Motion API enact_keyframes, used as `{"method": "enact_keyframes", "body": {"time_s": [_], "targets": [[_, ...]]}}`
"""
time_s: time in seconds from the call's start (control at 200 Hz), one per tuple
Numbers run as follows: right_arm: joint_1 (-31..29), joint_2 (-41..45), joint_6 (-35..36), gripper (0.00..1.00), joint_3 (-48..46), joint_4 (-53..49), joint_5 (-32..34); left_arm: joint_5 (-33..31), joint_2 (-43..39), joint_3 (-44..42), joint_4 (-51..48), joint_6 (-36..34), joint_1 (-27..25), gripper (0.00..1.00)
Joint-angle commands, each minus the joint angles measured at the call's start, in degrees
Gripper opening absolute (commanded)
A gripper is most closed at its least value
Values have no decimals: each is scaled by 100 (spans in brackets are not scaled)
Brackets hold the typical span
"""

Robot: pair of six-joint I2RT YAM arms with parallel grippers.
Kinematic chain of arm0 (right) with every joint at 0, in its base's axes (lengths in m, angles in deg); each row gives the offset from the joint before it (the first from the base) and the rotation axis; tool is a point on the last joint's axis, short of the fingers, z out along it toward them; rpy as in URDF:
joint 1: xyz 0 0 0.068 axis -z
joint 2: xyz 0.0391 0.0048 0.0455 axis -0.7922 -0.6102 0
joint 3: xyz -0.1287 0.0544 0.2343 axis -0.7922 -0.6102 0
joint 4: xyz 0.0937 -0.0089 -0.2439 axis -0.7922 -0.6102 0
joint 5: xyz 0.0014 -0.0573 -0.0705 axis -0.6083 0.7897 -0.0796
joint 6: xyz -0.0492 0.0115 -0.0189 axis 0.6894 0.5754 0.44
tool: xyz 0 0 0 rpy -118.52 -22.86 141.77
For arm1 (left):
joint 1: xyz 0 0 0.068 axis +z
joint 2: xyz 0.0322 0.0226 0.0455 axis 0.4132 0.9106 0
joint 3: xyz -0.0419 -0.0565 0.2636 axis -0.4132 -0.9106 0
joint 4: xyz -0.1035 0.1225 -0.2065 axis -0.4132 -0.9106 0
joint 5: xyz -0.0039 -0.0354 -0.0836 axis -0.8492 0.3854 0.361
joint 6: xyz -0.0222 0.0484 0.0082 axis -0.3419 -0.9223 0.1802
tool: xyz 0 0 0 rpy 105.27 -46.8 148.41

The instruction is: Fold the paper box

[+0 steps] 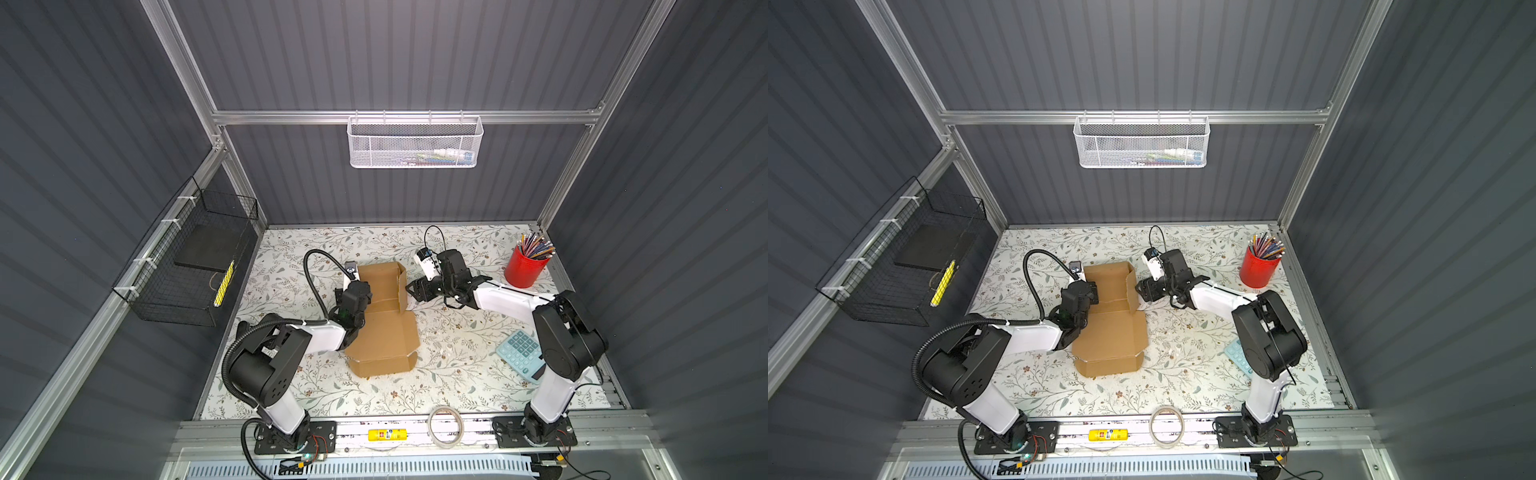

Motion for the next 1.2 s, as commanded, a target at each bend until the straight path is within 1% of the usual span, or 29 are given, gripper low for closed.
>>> {"method": "enact_keyframes", "body": {"time_s": [0.0,0.45,0.805,1.041,1.191], "targets": [[-67,104,32,70,-90,7,54,111,38,-136,-364,68,21,0],[-115,-167,-2,70,211,129,49,163,29,-217,-253,52,21,0],[-131,-532,-22,68,528,314,54,287,73,-502,323,-45,26,0],[-285,-637,40,67,673,302,244,401,224,-625,674,-102,21,0],[-396,-687,42,65,700,335,498,438,309,-700,904,-143,21,0]]}}
